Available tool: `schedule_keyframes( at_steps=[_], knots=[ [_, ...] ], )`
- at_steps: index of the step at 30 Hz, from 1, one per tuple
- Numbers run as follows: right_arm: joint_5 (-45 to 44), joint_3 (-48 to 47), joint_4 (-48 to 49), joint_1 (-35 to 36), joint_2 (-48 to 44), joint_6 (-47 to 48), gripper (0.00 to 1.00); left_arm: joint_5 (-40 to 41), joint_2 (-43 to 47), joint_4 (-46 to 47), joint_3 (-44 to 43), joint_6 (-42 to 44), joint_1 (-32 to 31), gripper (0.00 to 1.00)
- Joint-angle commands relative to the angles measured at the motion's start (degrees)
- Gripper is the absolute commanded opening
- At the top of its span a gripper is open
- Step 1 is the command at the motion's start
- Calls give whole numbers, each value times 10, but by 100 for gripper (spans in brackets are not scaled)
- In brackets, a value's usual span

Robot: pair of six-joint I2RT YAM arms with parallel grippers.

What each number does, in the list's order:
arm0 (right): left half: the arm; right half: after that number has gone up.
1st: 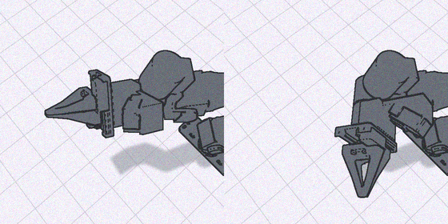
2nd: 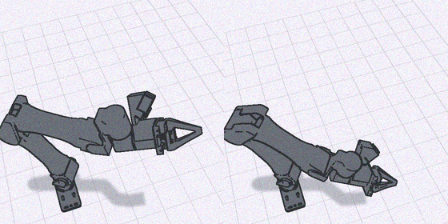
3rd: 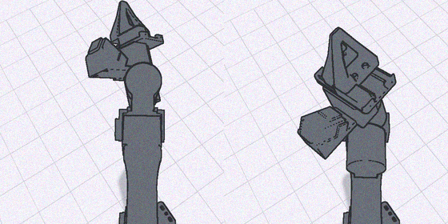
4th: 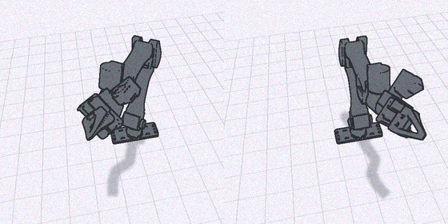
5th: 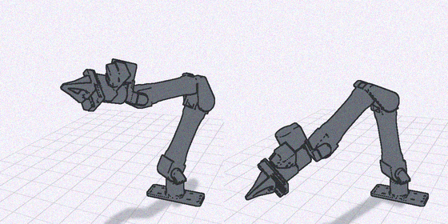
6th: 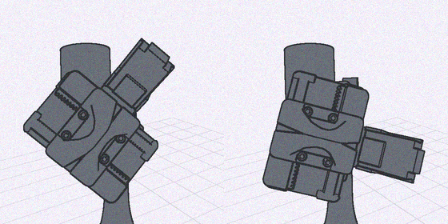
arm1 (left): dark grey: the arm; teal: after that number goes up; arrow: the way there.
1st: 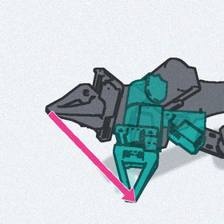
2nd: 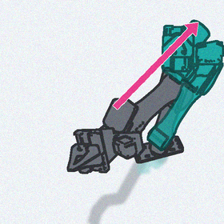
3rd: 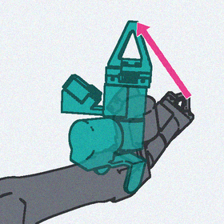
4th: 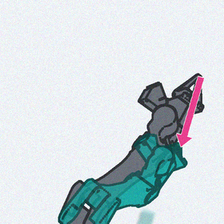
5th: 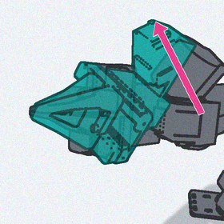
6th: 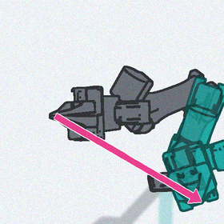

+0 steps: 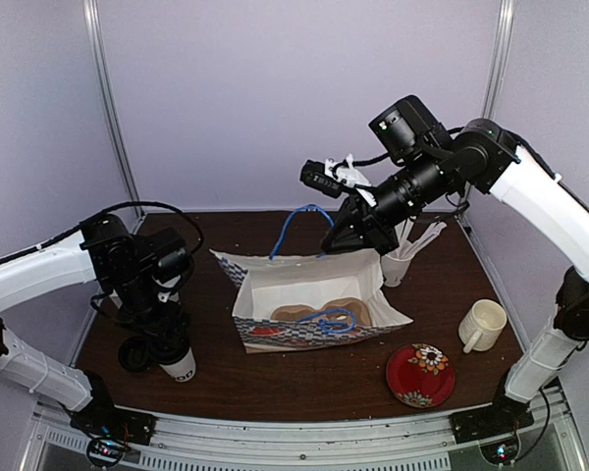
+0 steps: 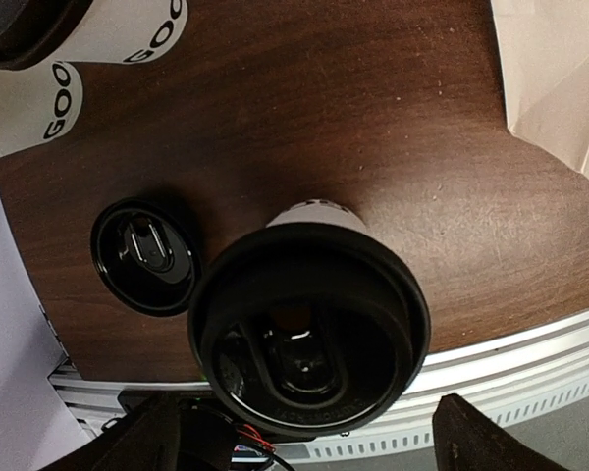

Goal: Pack the takeout coffee

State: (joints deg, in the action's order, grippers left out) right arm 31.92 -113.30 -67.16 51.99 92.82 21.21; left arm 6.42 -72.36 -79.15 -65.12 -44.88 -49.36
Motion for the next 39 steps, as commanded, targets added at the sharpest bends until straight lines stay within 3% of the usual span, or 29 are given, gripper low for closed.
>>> schedule_keyframes(
  at_steps=[1, 14, 28, 35, 39],
  knots=[
    [-1, -14, -4, -2, 7, 3, 0, -11, -13, 27, 9, 7, 12, 94],
    [1, -11, -5, -2, 10, 6, 0, -23, -23, 50, 37, 1, 26, 88],
    [-6, -12, -3, -2, 12, 7, 0, -33, -34, 46, 37, 12, 26, 70],
    [-18, -24, -3, -3, 18, 5, 0, -32, 12, 8, -69, 103, 27, 61],
    [-18, -17, -4, -3, 18, 5, 0, -51, 33, -21, -178, 167, 19, 59]
  ],
)
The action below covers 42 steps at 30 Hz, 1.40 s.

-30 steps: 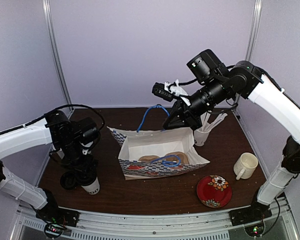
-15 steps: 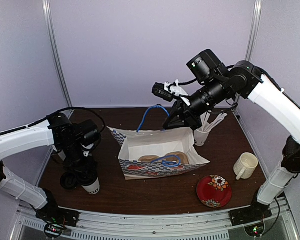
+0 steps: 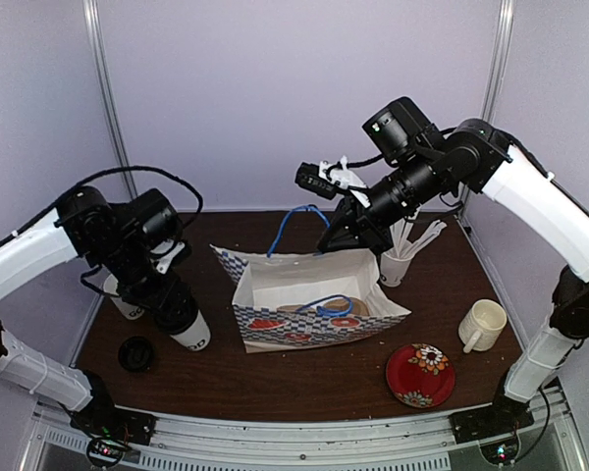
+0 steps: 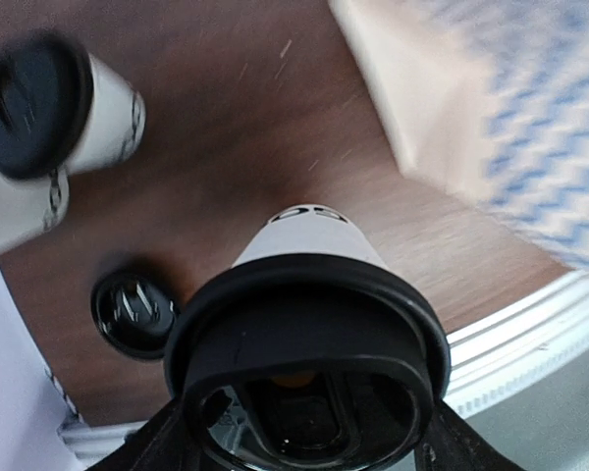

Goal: Pack the takeout coffee

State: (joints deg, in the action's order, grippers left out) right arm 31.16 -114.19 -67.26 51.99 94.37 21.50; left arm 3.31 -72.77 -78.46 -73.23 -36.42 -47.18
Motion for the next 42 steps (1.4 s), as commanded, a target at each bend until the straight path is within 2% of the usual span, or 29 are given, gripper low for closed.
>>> schedule_keyframes(
  at_steps=[1, 8, 12, 16, 20, 24, 32, 38, 42],
  knots=[
    [-8, -6, -4, -3, 2, 1, 0, -18, 41, -31, -127, 91, -9, 59],
    [14, -1, -1, -3, 0, -6, 0, 22, 23, -88, -349, 118, -50, 55],
    [39, -2, -2, -3, -2, -8, 0, 24, 1, -84, -415, 131, -96, 54],
    [72, 10, -3, -2, -10, -8, 0, 22, -40, -51, -470, 159, -183, 54],
    [78, 13, -5, -2, -22, -5, 0, -7, -88, 8, -480, 204, -256, 53],
    [105, 17, -8, -3, -34, 1, 0, 6, -140, 36, -488, 248, -287, 53],
    [171, 51, -16, -2, -51, 9, 0, 112, -228, 40, -502, 351, -337, 52],
    [181, 63, -16, -1, -67, 9, 0, 237, -283, 41, -480, 451, -396, 52],
    [193, 63, -13, -1, -67, 4, 0, 280, -322, 43, -477, 504, -423, 52]
  ],
)
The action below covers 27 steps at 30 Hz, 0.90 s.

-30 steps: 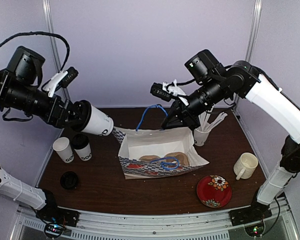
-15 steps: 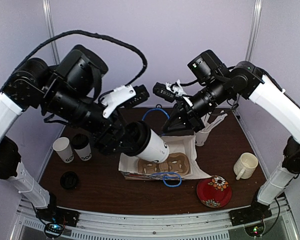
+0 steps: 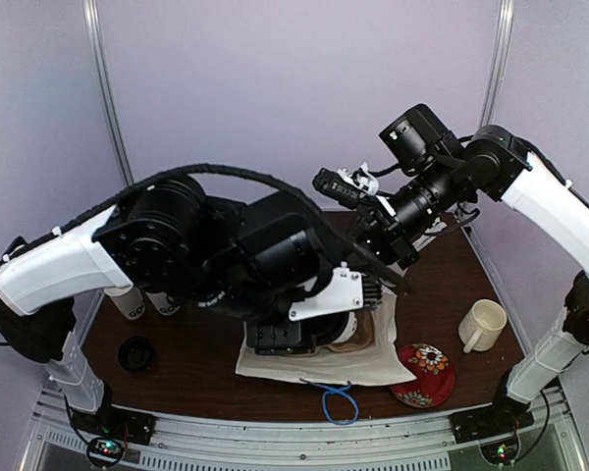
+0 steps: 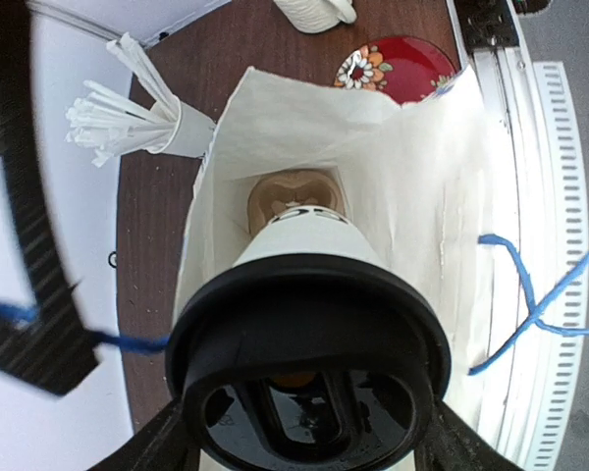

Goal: Pack the takeout coffee

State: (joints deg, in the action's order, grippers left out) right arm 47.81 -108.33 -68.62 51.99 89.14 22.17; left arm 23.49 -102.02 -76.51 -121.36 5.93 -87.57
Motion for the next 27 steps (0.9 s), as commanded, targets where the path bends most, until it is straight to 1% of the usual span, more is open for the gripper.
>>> schedule_keyframes(
  at_steps=[1, 4, 8, 16, 19, 27],
  knots=[
    [29, 5, 2, -1, -15, -5, 0, 81, -37, 23, 4, 89, -21, 52],
    [31, 9, 6, 0, -17, -6, 0, 93, -56, 23, 9, 104, -25, 51],
    [27, 6, 7, 0, -18, -8, 0, 118, -61, 38, 40, 124, -37, 50],
    [25, -4, 3, -1, -21, -10, 0, 134, -63, 17, 95, 107, -42, 49],
    [26, -3, 7, 0, -21, -16, 0, 154, -75, 17, 115, 111, -43, 49],
    [39, -13, 24, 3, -12, -38, 0, 223, -110, 20, 133, 124, -35, 47]
  ],
)
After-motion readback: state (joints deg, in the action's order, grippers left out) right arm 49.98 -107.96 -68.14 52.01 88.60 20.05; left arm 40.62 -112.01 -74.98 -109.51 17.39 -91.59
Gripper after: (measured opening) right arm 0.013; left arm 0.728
